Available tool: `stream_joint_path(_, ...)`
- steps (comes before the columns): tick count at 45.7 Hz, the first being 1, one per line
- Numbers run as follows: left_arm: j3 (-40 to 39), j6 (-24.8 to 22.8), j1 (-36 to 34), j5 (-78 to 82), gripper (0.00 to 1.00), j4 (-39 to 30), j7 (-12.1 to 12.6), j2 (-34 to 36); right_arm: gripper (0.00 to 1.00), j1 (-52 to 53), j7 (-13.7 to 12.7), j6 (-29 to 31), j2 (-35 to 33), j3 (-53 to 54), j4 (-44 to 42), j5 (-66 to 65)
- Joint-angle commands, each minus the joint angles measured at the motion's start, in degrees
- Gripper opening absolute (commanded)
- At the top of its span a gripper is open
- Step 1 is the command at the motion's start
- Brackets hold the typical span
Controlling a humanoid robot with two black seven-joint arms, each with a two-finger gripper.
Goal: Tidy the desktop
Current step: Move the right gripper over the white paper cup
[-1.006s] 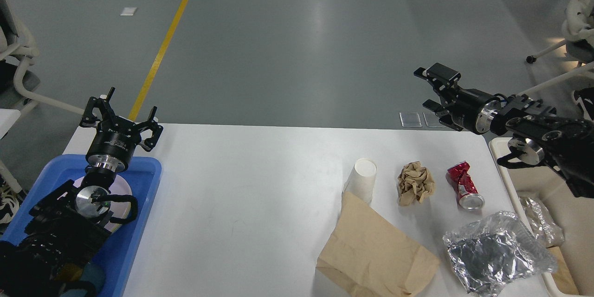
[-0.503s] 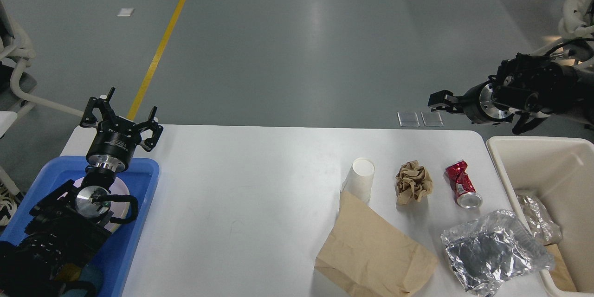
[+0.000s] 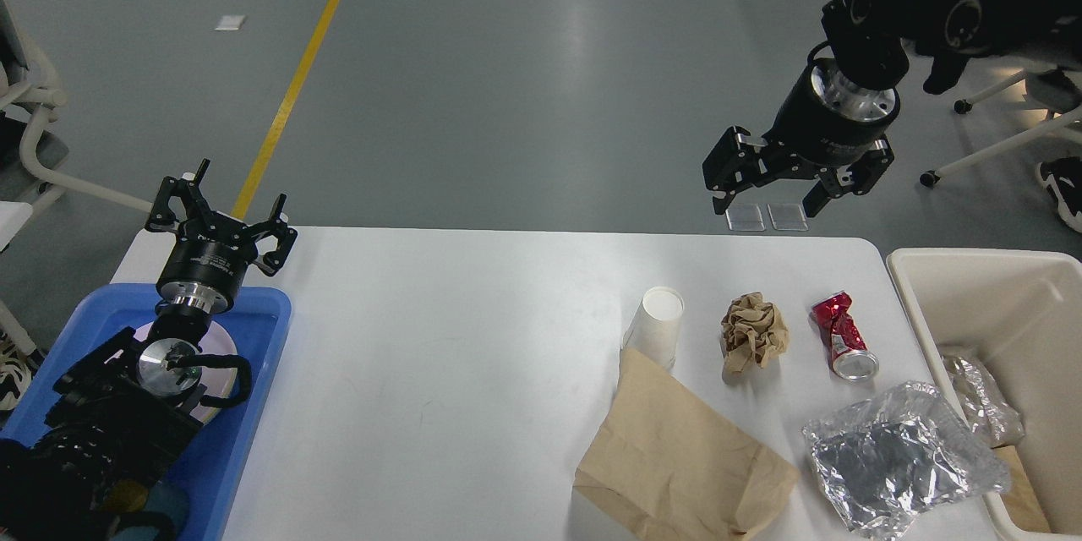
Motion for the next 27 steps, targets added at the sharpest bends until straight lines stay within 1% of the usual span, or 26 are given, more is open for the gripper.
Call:
stream_joint_path(1,0.0,0.0,0.0,0.0,0.97,0.0,0.0,0.0,1.00,1.2,-0.1,0.2,1.4,0.2,-0.1,-0.3)
stream_joint_path(8,0.0,0.0,0.0,0.0,0.97,0.0,0.0,0.0,1.00,-4.0,-0.1,0.2,4.3,1.3,-0.8,-0.1)
stream_joint_path(14,0.0,0.0,0.0,0.0,0.97,0.0,0.0,0.0,1.00,-9.3,-0.1,-7.6,7.8,1.4,-0.8,-0.1)
stream_joint_path(17,0.0,0.0,0.0,0.0,0.97,0.0,0.0,0.0,1.00,-11.7,-0.1,-10.3,9.4,1.5,-0.9,-0.2)
stream_joint_path(22,0.0,0.0,0.0,0.0,0.97,0.0,0.0,0.0,1.00,-15.2,-0.2,-13.0,11.2,1.4,-2.4,-0.2)
stream_joint_path(27,0.0,0.0,0.0,0.0,0.97,0.0,0.0,0.0,1.00,-19.0,-0.2,-13.5,13.1,1.4,-7.2,-0.2)
